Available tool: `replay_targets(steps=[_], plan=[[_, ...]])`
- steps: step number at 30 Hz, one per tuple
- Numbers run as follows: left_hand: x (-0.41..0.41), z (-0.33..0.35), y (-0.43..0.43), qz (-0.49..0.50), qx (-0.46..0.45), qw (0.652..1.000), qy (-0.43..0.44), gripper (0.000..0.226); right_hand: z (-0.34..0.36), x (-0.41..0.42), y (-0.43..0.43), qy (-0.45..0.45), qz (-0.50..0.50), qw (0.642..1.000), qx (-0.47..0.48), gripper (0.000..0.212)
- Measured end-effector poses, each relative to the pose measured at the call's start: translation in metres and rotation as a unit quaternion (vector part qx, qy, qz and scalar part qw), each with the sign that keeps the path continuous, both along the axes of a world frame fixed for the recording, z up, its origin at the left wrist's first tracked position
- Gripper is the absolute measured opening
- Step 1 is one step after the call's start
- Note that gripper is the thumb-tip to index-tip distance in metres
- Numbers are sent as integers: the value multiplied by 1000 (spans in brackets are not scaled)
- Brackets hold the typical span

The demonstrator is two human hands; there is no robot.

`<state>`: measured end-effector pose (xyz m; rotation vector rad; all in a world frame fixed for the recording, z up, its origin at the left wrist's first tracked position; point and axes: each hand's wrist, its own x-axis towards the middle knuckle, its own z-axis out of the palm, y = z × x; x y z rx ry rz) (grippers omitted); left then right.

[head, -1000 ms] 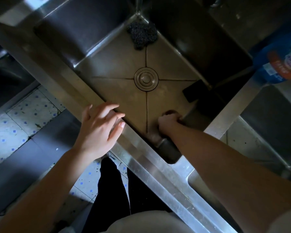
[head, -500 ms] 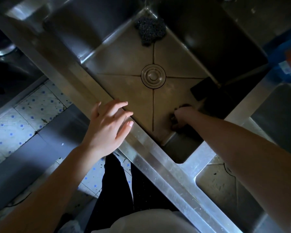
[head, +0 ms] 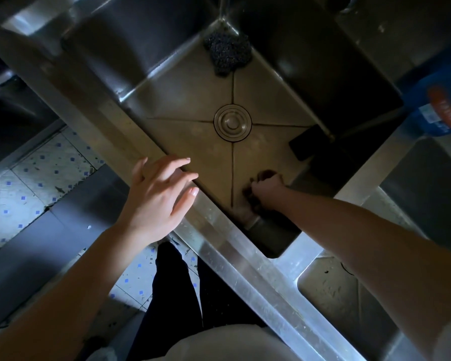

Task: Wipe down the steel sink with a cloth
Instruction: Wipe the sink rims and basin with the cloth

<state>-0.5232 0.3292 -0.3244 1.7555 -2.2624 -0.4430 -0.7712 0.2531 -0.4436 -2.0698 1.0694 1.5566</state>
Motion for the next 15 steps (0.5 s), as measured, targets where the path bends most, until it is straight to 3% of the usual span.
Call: replay_targets(steps=[2, 6, 11, 15], plan=[[2, -1, -6, 7, -11, 1000, 1, 38, -2, -13, -21, 0, -48, 998, -36, 64], [2, -2, -20, 20, -22, 1000, -4, 36, -3, -39, -65, -87, -180, 977, -71, 63], [1, -3, -24, 27, -18, 999, -2, 35, -4, -33, -58, -127, -109, 981, -103, 55], [1, -1, -25, 26, -6, 1000, -7, 35, 2, -11, -27, -143, -41, 988, -34, 43]])
